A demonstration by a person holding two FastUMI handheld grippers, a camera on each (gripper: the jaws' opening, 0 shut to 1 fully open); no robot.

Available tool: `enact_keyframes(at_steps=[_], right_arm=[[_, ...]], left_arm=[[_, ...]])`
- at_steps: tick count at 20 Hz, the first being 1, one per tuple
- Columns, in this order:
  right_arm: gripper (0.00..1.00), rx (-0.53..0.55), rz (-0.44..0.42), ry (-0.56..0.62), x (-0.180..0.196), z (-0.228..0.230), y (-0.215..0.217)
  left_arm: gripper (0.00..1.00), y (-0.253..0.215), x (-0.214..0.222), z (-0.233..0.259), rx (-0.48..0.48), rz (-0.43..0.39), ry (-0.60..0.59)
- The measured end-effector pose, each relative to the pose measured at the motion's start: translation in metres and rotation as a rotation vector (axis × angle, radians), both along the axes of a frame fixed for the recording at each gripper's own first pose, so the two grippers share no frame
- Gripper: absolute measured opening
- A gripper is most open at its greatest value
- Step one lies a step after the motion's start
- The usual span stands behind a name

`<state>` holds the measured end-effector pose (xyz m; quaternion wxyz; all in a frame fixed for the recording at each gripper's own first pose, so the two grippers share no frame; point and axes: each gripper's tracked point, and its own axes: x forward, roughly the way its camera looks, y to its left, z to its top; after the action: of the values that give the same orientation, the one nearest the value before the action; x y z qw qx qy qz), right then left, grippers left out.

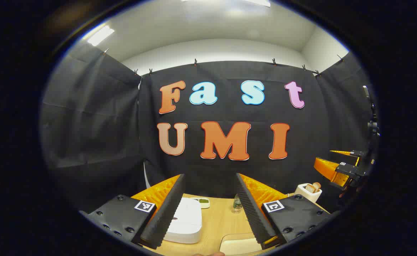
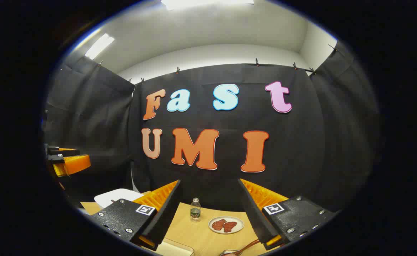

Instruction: Close the left gripper, press the button to open the rice cooker; take a wooden spoon from the chopstick holder with the right hand, scoop a spoonful of rice and pour it into the rice cooker, then put the wooden spoon back into the chopstick holder.

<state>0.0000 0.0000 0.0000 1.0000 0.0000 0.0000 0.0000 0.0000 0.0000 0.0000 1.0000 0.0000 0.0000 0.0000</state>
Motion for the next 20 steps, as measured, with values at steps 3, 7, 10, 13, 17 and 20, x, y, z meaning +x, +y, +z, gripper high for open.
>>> enact_keyframes(at_steps=[3, 7, 10, 13, 17, 20], right_arm=[[0.95, 0.013, -0.005, 0.020, 0.000, -0.005, 0.003], [0.95, -0.001, -0.075, -0.010, 0.008, 0.005, 0.008], [0.95, -0.003, -0.097, -0.024, 0.015, 0.012, 0.026], [0.97, -0.025, -0.082, -0.034, 0.025, 0.019, 0.047], [0.95, -0.033, -0.067, -0.030, 0.032, 0.019, 0.069], [0.95, -0.031, -0.061, -0.020, 0.035, 0.016, 0.079]], left_arm=[[0.95, -0.004, 0.005, -0.002, -0.017, -0.018, 0.004], [0.96, 0.004, 0.020, 0.002, -0.016, -0.074, -0.008], [0.95, 0.017, 0.033, -0.004, -0.033, -0.090, 0.007], [0.96, 0.044, 0.042, -0.005, -0.015, -0.055, 0.006], [0.94, 0.063, 0.046, -0.007, -0.015, -0.037, 0.006], [0.94, 0.074, 0.046, -0.009, -0.012, -0.029, 0.005]])
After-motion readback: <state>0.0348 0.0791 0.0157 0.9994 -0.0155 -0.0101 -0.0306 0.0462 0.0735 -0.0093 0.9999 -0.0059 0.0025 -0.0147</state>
